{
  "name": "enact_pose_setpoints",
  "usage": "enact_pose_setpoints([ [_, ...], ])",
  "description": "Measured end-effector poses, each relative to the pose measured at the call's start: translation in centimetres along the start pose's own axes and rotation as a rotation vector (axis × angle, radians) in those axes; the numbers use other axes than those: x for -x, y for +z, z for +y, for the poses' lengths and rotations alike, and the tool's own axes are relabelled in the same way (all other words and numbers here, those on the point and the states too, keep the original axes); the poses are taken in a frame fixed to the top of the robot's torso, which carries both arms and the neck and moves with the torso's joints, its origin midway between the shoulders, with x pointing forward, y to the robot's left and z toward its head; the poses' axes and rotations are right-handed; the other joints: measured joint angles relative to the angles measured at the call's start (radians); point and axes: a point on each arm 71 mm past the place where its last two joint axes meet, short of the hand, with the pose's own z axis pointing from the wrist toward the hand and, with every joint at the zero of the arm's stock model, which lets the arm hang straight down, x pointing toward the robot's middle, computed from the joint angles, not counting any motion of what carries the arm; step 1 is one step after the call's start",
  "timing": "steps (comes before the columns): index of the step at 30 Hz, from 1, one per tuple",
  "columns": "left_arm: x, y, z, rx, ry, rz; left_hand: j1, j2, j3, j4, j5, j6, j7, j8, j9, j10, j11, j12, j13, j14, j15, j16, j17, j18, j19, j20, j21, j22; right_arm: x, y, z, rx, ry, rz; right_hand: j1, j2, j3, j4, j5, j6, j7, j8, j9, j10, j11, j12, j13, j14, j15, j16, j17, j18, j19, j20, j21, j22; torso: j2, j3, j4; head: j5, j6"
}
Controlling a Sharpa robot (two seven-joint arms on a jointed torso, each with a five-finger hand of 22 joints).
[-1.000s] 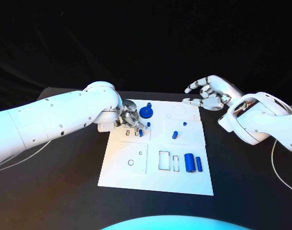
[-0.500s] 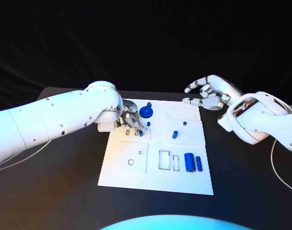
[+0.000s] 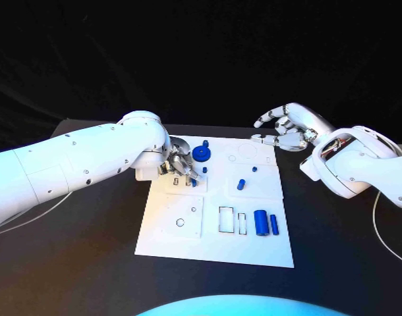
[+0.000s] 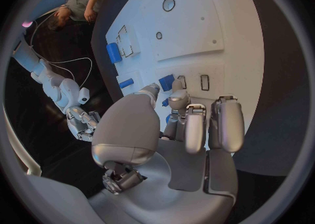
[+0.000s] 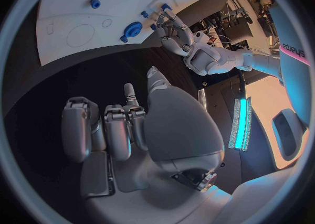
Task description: Assemble the parts on the task board
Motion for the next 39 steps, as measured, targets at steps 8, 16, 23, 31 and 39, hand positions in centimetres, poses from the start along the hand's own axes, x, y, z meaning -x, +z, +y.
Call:
enact_pose_setpoints([
  [8,-0.02,0.12,-0.21,-0.003,-0.003,0.004,0.021,0.000,0.029,-0.001,0.000,0.000,0.000,0.000,0.006,0.000,0.000,0.000,0.001,0.000,0.000,0.000,0.000,0.000,0.000,0.000,0.004,0.003,-0.02,0.00,0.02,0.000,0.000,0.001,0.000,0.000,0.000,0.000,0.000,0.000,0.000,0.000,0.000,0.000,0.000,0.000,0.000,0.000,0.000,0.000,0.000,0.000,0.000,0.000,0.000,0.001,0.001,-0.0001,-0.0003,-0.002,-0.003],
  [16,0.02,0.16,-0.16,-0.003,-0.010,0.006,0.088,-0.013,0.134,-0.007,0.000,-0.006,-0.005,0.000,0.022,-0.004,-0.004,0.000,0.001,0.000,-0.007,0.000,0.000,0.000,0.000,0.000,0.004,0.009,-0.03,0.00,0.01,-0.001,0.000,0.002,0.000,0.000,0.000,0.000,0.000,0.003,-0.003,0.000,0.000,0.000,0.000,0.000,0.000,0.000,0.000,0.000,0.000,0.000,0.000,0.000,0.000,0.000,0.001,-0.0001,-0.0002,-0.004,-0.006],
  [23,0.02,0.16,-0.16,-0.005,-0.016,0.010,0.112,-0.045,0.244,-0.009,-0.002,-0.011,-0.003,-0.006,0.036,-0.005,-0.005,0.000,0.001,0.000,-0.007,0.000,0.000,0.000,0.000,0.000,0.008,0.014,-0.05,-0.01,0.03,-0.001,0.001,0.004,0.000,0.000,0.000,0.000,0.000,0.003,-0.003,0.000,0.000,0.000,0.000,0.000,0.000,0.000,0.000,0.000,0.000,0.000,0.000,0.000,-0.004,0.000,0.000,0.0000,0.0002,-0.004,-0.008],
  [31,-0.03,0.17,-0.12,-0.007,-0.022,0.014,0.128,-0.088,0.360,-0.009,0.003,-0.010,-0.003,-0.012,0.044,-0.005,-0.005,0.000,-0.005,0.000,-0.007,0.000,0.000,0.000,0.000,0.000,0.008,0.018,-0.07,-0.01,0.03,-0.001,0.001,0.006,0.000,0.000,0.000,0.000,0.004,0.003,-0.003,0.000,0.000,0.004,-0.004,0.000,0.000,0.000,0.000,0.000,0.000,0.000,0.000,0.000,-0.004,0.000,0.000,0.0003,0.0003,-0.003,-0.008],
  [39,-0.15,-0.09,0.21,-0.018,-0.054,0.017,0.072,-0.137,0.455,-0.013,0.046,-0.014,0.000,0.018,0.102,0.004,0.003,-0.006,0.001,0.000,-0.007,0.000,0.000,0.000,0.000,0.000,0.012,0.022,-0.05,-0.03,-0.01,-0.002,0.000,0.005,0.000,0.000,0.000,0.000,0.004,0.003,-0.003,0.004,0.001,0.004,-0.004,0.000,0.000,0.000,0.000,0.000,0.000,0.000,0.000,0.000,-0.004,0.000,-0.001,0.0005,0.0004,-0.006,-0.007],
])
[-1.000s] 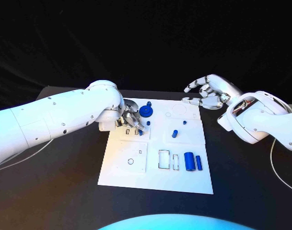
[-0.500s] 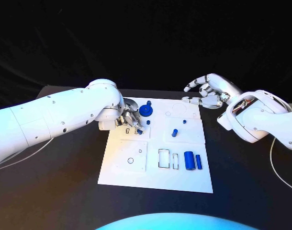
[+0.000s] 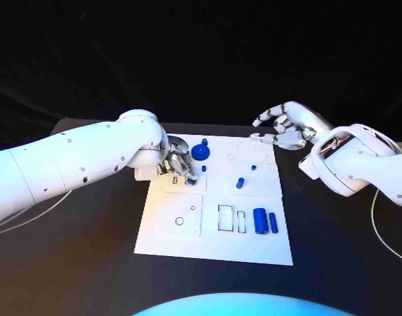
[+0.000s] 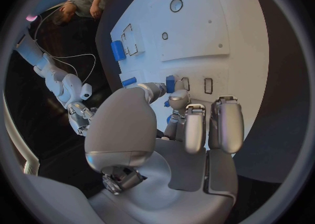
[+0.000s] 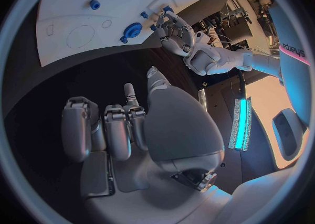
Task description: Assemble the parts on the task board
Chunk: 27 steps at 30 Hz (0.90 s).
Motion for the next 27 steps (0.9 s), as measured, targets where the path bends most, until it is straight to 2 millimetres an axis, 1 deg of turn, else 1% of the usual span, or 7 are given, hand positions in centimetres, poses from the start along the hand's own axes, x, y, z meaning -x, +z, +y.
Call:
enact_pose_setpoints([
  [2,0.0,-0.2,0.2,-0.005,-0.017,-0.004,-0.014,-0.003,0.004,0.000,0.016,0.000,0.000,0.002,0.017,0.007,-0.005,0.006,0.005,0.000,0.000,0.000,0.000,0.000,0.000,0.000,0.000,0.000,0.0,0.0,0.0,-0.001,0.000,-0.001,0.000,0.000,0.000,0.000,0.000,0.000,0.000,0.000,0.000,0.000,0.000,0.000,0.000,0.000,0.000,0.000,0.000,0.000,0.000,0.000,0.000,0.000,0.000,0.0000,0.0001,0.000,0.000],
  [3,0.0,-0.3,0.3,-0.008,-0.024,-0.006,-0.023,-0.007,0.049,-0.045,0.017,0.000,0.000,0.002,0.019,0.012,-0.006,0.007,0.007,0.000,0.000,0.000,0.000,0.000,0.000,0.000,0.000,0.000,0.0,0.0,-0.1,-0.001,-0.001,-0.001,0.000,0.000,0.000,0.000,0.000,0.000,0.000,0.000,0.000,0.000,0.000,0.000,0.000,0.000,0.000,0.000,0.000,0.000,0.000,0.000,0.000,0.000,0.000,0.0004,0.0005,-0.001,0.000],
  [6,-0.1,-0.6,0.5,-0.017,-0.050,-0.019,-0.027,-0.009,0.050,-0.046,0.040,0.002,0.002,0.002,0.021,0.017,-0.008,0.012,0.014,0.000,0.000,0.000,0.000,0.000,0.000,0.000,0.000,0.000,0.1,0.0,-0.1,-0.003,-0.001,-0.002,0.000,0.000,0.000,0.000,0.000,0.000,0.000,0.000,0.000,0.000,0.000,0.000,0.000,0.000,0.000,0.000,0.000,0.000,0.000,0.000,0.000,0.000,0.000,0.0007,0.0015,-0.002,0.000],
  [7,-0.1,-0.7,0.5,-0.021,-0.058,-0.024,-0.033,-0.015,0.050,-0.046,0.048,0.006,0.002,0.002,0.021,0.017,-0.009,0.012,0.015,0.000,0.000,0.000,0.000,0.000,0.000,0.000,0.000,-0.001,0.1,0.0,-0.1,-0.003,-0.001,-0.002,0.000,0.000,0.000,0.000,0.000,0.000,0.000,0.000,0.000,0.000,0.000,0.000,0.000,0.000,0.000,0.000,0.000,0.000,0.000,0.000,0.000,0.000,0.000,0.0007,0.0018,-0.002,0.001],
  [11,-0.2,-1.1,0.6,-0.036,-0.087,-0.050,-0.038,-0.019,0.050,-0.046,0.068,0.013,-0.002,0.007,0.021,0.027,-0.008,0.022,0.024,0.000,0.000,0.000,0.000,0.000,0.000,0.000,0.000,-0.004,0.1,-0.1,-0.2,-0.005,-0.001,-0.004,0.000,0.000,0.000,0.000,0.004,0.000,0.000,0.000,0.000,0.000,0.000,0.000,0.000,0.000,0.000,0.000,0.000,0.000,0.000,0.000,0.000,0.000,0.000,0.0006,0.0029,-0.002,0.002],
  [18,-0.3,-1.3,1.0,-0.038,-0.108,-0.099,-0.043,-0.025,0.051,-0.047,0.074,0.018,-0.004,0.009,0.021,0.038,-0.011,0.031,0.037,0.000,0.000,0.000,0.000,0.000,0.000,0.000,0.000,-0.006,0.2,-0.1,-0.3,-0.007,0.000,-0.006,0.000,0.000,0.000,0.000,0.004,0.000,0.000,0.000,0.000,0.000,0.000,0.000,0.000,0.000,0.000,0.000,0.001,0.000,0.000,0.000,0.000,0.000,0.000,0.0000,0.0029,-0.001,0.003],
  [27,-0.6,-1.1,1.3,-0.018,-0.064,-0.148,-0.048,-0.030,0.051,-0.047,0.090,0.028,-0.005,0.009,0.021,0.054,-0.013,0.042,0.049,0.003,-0.004,0.000,0.000,0.000,-0.004,-0.004,0.000,-0.003,0.3,-0.2,-0.3,-0.009,0.001,-0.008,0.000,0.000,0.000,0.000,0.004,0.000,0.000,0.000,0.000,0.000,0.000,0.000,0.000,0.000,0.000,0.000,0.001,0.000,0.000,0.000,0.000,0.000,0.000,-0.0006,0.0018,0.002,0.000],
])
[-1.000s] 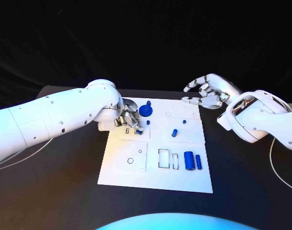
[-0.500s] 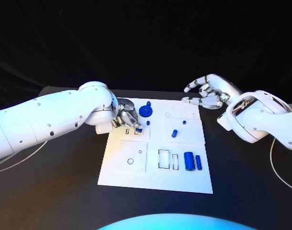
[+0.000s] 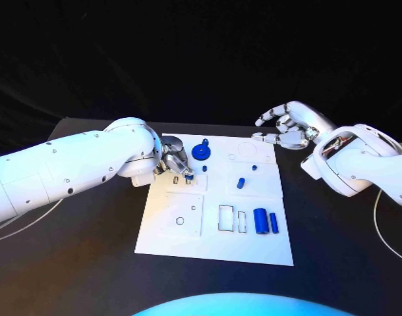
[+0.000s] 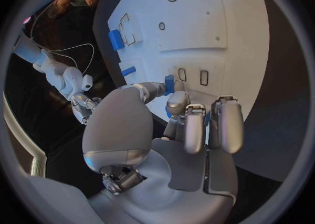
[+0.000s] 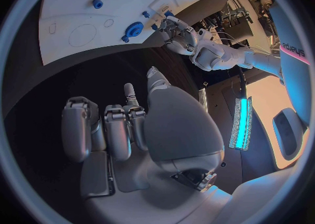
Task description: Assemble the parts on the task board
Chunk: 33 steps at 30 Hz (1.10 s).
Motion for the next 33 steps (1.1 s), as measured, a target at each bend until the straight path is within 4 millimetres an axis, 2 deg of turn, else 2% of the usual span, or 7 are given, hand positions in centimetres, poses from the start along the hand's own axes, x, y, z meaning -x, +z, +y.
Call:
enact_pose_setpoints([
  [4,-0.15,0.15,0.06,0.006,0.021,-0.009,-0.008,-0.008,0.000,0.000,0.017,0.007,-0.004,0.000,0.001,0.004,-0.003,0.004,0.005,-0.003,-0.003,0.000,0.000,0.000,0.003,-0.003,0.000,0.001,0.00,0.00,0.00,0.000,0.001,-0.001,0.000,0.000,0.000,0.000,0.000,0.000,0.000,0.000,0.000,0.000,0.000,0.000,0.000,0.000,0.000,0.000,0.000,0.000,0.000,0.000,0.000,0.000,0.001,-0.0001,-0.0008,0.002,0.000],
  [8,-0.24,0.29,0.12,0.012,0.039,-0.016,-0.015,-0.007,0.000,0.000,0.026,0.013,-0.003,0.000,0.002,0.004,-0.003,0.004,0.007,-0.003,-0.003,0.000,0.000,0.000,0.003,-0.003,0.000,0.001,0.01,0.00,0.00,0.000,0.001,-0.002,0.000,0.000,-0.003,0.003,0.000,0.000,0.000,0.004,0.000,0.000,0.000,0.000,0.000,0.000,0.000,0.000,0.000,0.000,-0.004,-0.004,0.000,0.001,0.001,0.0000,-0.0016,0.003,0.000],
  [10,-0.26,0.35,0.13,0.015,0.046,-0.018,-0.016,-0.008,0.000,0.000,0.030,0.014,-0.004,0.000,0.020,0.007,0.000,0.005,0.009,-0.003,-0.003,0.000,0.000,0.000,0.003,-0.003,0.000,0.002,0.01,0.00,0.00,0.000,0.001,-0.002,0.000,0.000,-0.003,0.003,0.000,0.000,0.000,0.004,0.000,0.000,0.000,0.000,0.000,0.000,0.000,0.000,0.000,0.000,-0.004,-0.004,0.000,0.001,0.002,0.0000,-0.0018,0.004,0.001],
  [25,-0.47,0.50,0.13,0.024,0.089,-0.011,-0.022,-0.015,-0.002,-0.004,0.069,0.018,-0.004,-0.001,0.028,0.012,-0.005,0.009,0.014,0.000,-0.006,0.000,0.001,0.000,0.007,-0.007,0.000,0.004,0.02,-0.01,0.00,0.000,0.002,-0.003,0.000,0.000,-0.003,0.003,0.000,0.000,0.000,0.004,0.001,0.000,0.000,0.000,0.000,0.000,0.000,0.000,0.000,0.000,-0.004,-0.004,0.000,0.001,0.003,0.0009,-0.0028,0.004,-0.003],
  [33,-0.57,0.50,0.20,0.030,0.111,0.001,-0.026,-0.018,-0.002,-0.004,0.074,0.018,-0.004,-0.001,0.028,0.016,-0.009,0.009,0.016,0.000,-0.006,0.000,0.001,0.000,0.007,-0.007,0.000,0.004,0.03,-0.01,0.00,-0.001,0.002,-0.004,0.000,0.000,-0.003,0.003,0.000,0.000,0.000,0.004,0.001,0.000,0.000,0.000,0.000,0.000,0.000,0.000,0.000,0.000,-0.004,-0.004,0.000,0.000,0.002,0.0006,-0.0023,0.004,-0.003],
])
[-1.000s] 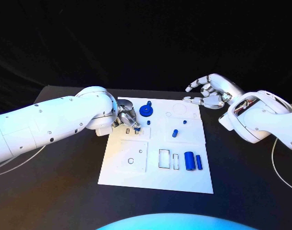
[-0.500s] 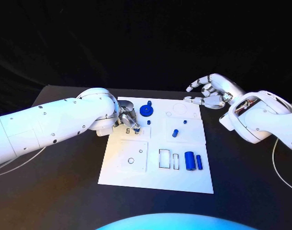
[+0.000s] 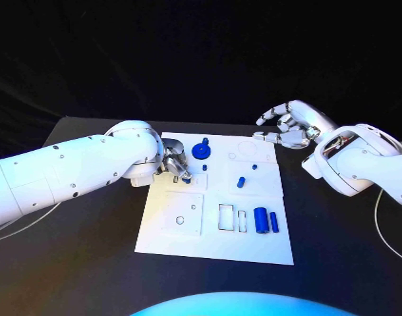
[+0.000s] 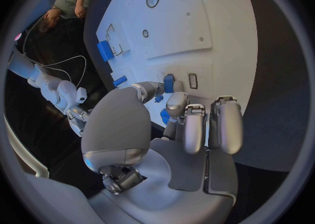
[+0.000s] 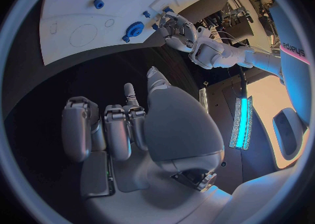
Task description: Assemble the parts on the task board
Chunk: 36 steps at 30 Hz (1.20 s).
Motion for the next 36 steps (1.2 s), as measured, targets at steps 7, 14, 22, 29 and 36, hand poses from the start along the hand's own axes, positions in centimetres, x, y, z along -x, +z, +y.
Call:
enact_pose_setpoints([
  [7,0.01,-0.01,0.05,0.003,0.012,0.004,-0.003,-0.003,0.000,0.000,0.007,0.003,-0.003,0.002,0.000,0.000,0.000,0.000,0.000,0.000,0.000,0.000,0.000,0.000,0.000,0.000,0.000,0.001,0.00,0.00,-0.01,0.000,0.000,0.000,0.000,0.000,0.000,0.000,0.000,0.000,0.000,0.000,0.000,0.000,0.000,0.000,0.000,0.000,0.000,0.000,0.000,0.000,0.000,0.000,0.000,0.000,0.000,-0.0007,0.0001,-0.001,-0.002],
  [14,0.01,0.02,-0.05,0.002,0.018,0.005,-0.004,-0.004,0.000,0.000,0.007,0.003,-0.003,0.003,0.000,0.000,0.000,0.000,0.000,0.000,0.000,0.000,0.000,0.000,0.000,0.000,0.000,0.001,-0.02,0.01,0.01,0.000,0.000,0.000,0.000,0.000,0.000,0.000,0.000,0.000,0.000,0.000,0.000,0.000,0.000,0.000,0.001,0.000,0.000,0.000,0.000,0.000,0.000,0.000,0.000,0.000,0.000,-0.0007,0.0007,0.000,-0.003],
  [22,-0.01,0.18,-0.13,0.004,0.021,0.006,-0.012,-0.004,0.000,0.000,0.014,0.006,-0.003,0.003,0.000,0.001,0.001,0.004,0.002,0.000,0.000,0.000,0.000,0.000,0.000,0.000,0.000,0.002,-0.02,0.00,0.03,0.000,0.001,0.001,0.000,0.000,0.000,0.000,0.000,0.000,0.000,0.000,0.000,0.000,0.000,0.000,0.001,0.000,0.000,0.000,0.000,0.000,0.000,0.000,0.000,0.000,0.000,-0.0005,0.0002,0.002,-0.005],
  [29,0.01,0.31,-0.21,0.009,0.025,0.011,-0.029,0.000,-0.001,-0.001,0.019,0.013,-0.009,0.012,0.012,0.011,-0.004,0.011,0.009,-0.004,-0.004,0.000,0.000,0.000,0.000,0.000,0.000,0.004,-0.03,-0.02,0.05,0.001,0.001,0.001,0.000,0.000,0.000,0.000,0.000,0.000,0.000,0.000,0.000,0.000,0.000,0.000,0.001,0.000,0.000,0.000,0.000,0.000,0.000,0.000,0.000,0.000,0.000,0.0003,0.0000,0.002,-0.006],
  [36,0.03,0.52,-0.36,0.015,0.033,0.021,-0.052,0.005,-0.007,-0.007,0.019,0.023,-0.016,0.024,0.030,0.030,-0.014,0.022,0.025,-0.003,-0.011,0.000,0.000,0.000,0.000,-0.007,0.000,0.004,-0.02,-0.05,0.05,0.001,0.001,0.001,0.000,0.000,0.000,0.000,0.000,0.000,0.000,0.000,0.000,0.000,0.000,0.000,0.001,0.000,0.000,0.000,0.000,0.000,0.000,0.000,0.000,0.000,0.000,0.0005,-0.0008,0.001,-0.009],
])
